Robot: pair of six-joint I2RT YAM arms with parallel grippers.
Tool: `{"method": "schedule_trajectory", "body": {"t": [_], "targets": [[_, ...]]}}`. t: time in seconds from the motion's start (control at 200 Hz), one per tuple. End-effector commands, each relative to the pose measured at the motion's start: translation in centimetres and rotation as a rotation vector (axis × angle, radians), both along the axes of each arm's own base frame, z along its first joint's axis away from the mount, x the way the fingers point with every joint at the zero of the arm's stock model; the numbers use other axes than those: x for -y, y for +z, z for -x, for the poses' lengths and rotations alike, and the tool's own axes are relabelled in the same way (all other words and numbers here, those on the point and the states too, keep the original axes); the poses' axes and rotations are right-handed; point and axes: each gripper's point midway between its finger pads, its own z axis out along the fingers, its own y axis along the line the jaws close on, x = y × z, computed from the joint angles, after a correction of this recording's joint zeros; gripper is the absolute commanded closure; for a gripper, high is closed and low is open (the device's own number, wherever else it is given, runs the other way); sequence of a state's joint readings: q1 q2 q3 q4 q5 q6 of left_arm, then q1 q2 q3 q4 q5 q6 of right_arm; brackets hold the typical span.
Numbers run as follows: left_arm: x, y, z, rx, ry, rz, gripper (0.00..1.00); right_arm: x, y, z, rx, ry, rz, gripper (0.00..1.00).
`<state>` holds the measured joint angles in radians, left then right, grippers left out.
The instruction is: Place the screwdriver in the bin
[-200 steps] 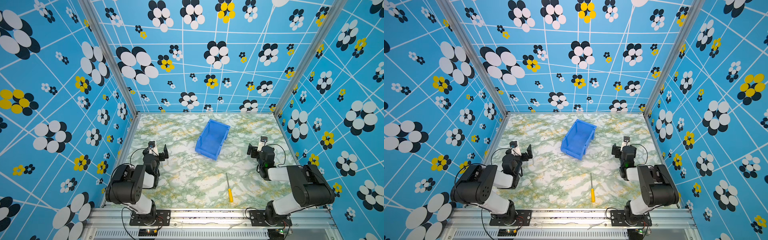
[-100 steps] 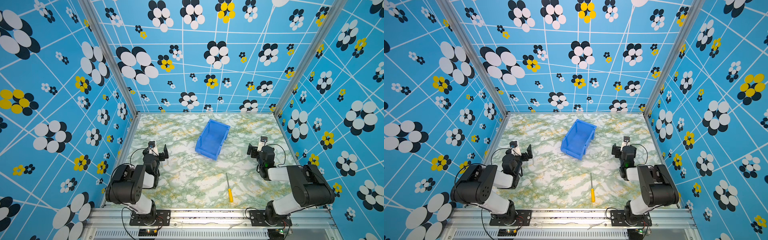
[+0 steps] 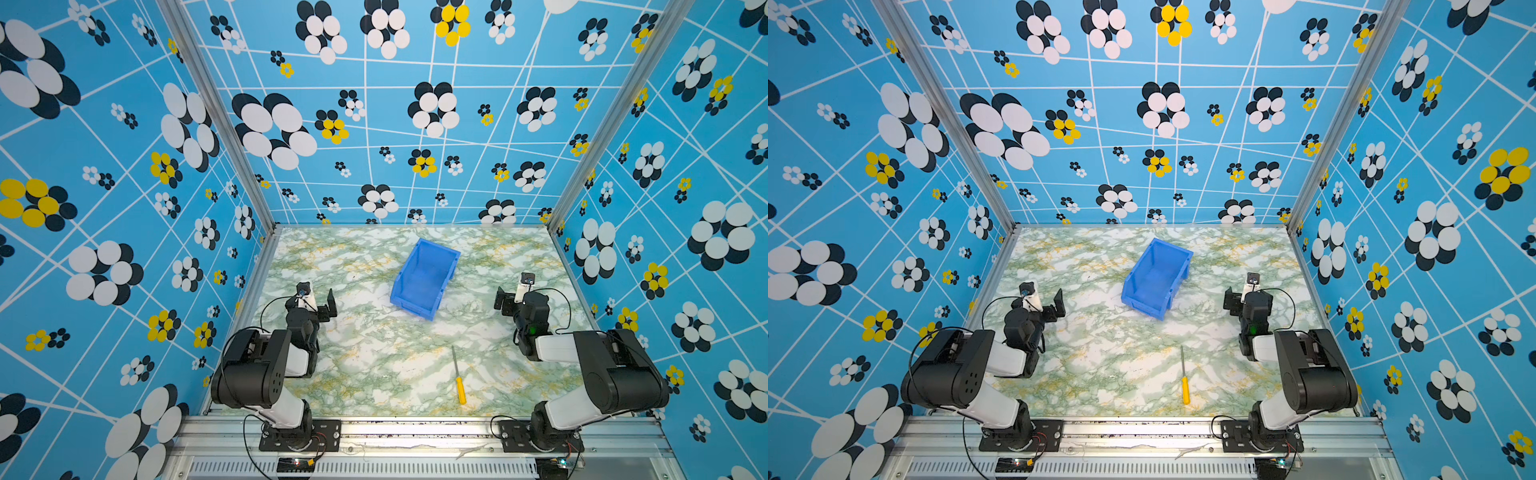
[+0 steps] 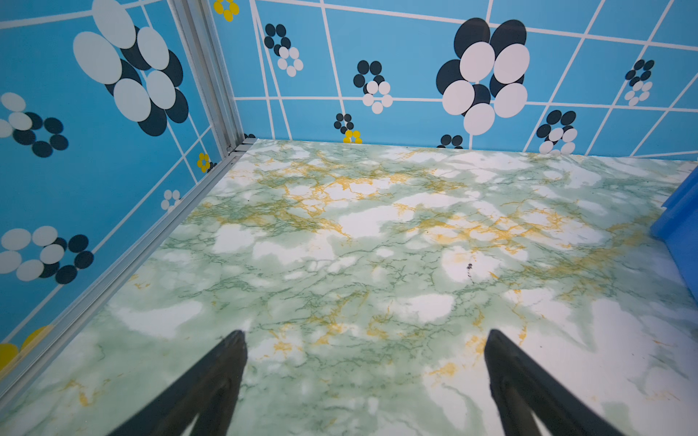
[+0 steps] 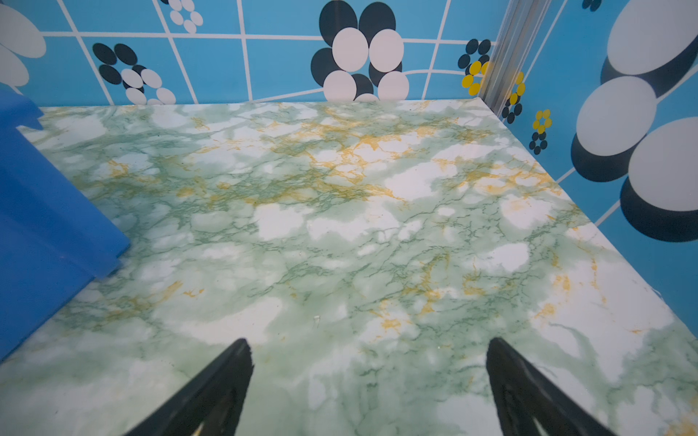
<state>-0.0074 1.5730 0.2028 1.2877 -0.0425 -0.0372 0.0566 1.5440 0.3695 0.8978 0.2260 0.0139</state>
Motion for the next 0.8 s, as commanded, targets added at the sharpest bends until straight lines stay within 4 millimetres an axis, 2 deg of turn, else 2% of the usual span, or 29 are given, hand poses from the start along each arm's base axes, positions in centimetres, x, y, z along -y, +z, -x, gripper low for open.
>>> {"method": "schedule_trajectory", "body": {"t": [0.0,0.08,0.175,0.255,0.34,0.47,0.58,0.695,0.725,0.745,0.795], "targets": [[-0.1,-0.1,0.2,0.008,-0.002,0.000,0.01,0.4,0.5,-0.4,0.011,-0.013,-0.015,0.01],[1.8,-0.3,-0.5,-0.028,-0.112,-0.013,0.01,0.5,0.5,-0.5,0.010,-0.016,-0.021,0.01],[2.9,-0.7,-1.4,-0.083,-0.183,-0.027,0.01,1.1,0.6,-0.3,0.016,-0.049,-0.021,0.01],[2.3,-0.9,-1.7,-0.104,-0.138,-0.026,0.01,1.6,1.3,-0.3,0.035,-0.081,-0.016,0.01],[1.1,-0.8,-1.9,-0.101,-0.071,-0.015,0.01,2.3,2.9,0.2,0.027,-0.128,-0.014,0.01],[1.1,-0.3,-1.1,-0.063,-0.080,-0.009,0.01,3.0,6.1,1.2,-0.015,-0.187,0.009,0.01],[1.2,0.7,-0.8,-0.049,-0.087,-0.009,0.01,2.8,8.6,2.9,-0.066,-0.236,-0.095,0.01],[1.7,1.9,-1.0,-0.097,-0.116,-0.008,0.01,0.9,9.8,5.1,-0.182,-0.209,-0.192,0.01],[1.8,2.0,-1.0,-0.124,-0.120,-0.006,0.01,0.6,9.8,5.8,-0.204,-0.205,-0.203,0.01],[1.9,2.1,-0.9,-0.139,-0.126,-0.006,0.01,-0.7,9.7,6.3,-0.223,-0.171,-0.205,0.01],[2.1,2.4,-0.8,-0.167,-0.145,-0.012,0.01,-1.6,9.3,7.7,-0.270,-0.160,-0.220,0.01]]}}
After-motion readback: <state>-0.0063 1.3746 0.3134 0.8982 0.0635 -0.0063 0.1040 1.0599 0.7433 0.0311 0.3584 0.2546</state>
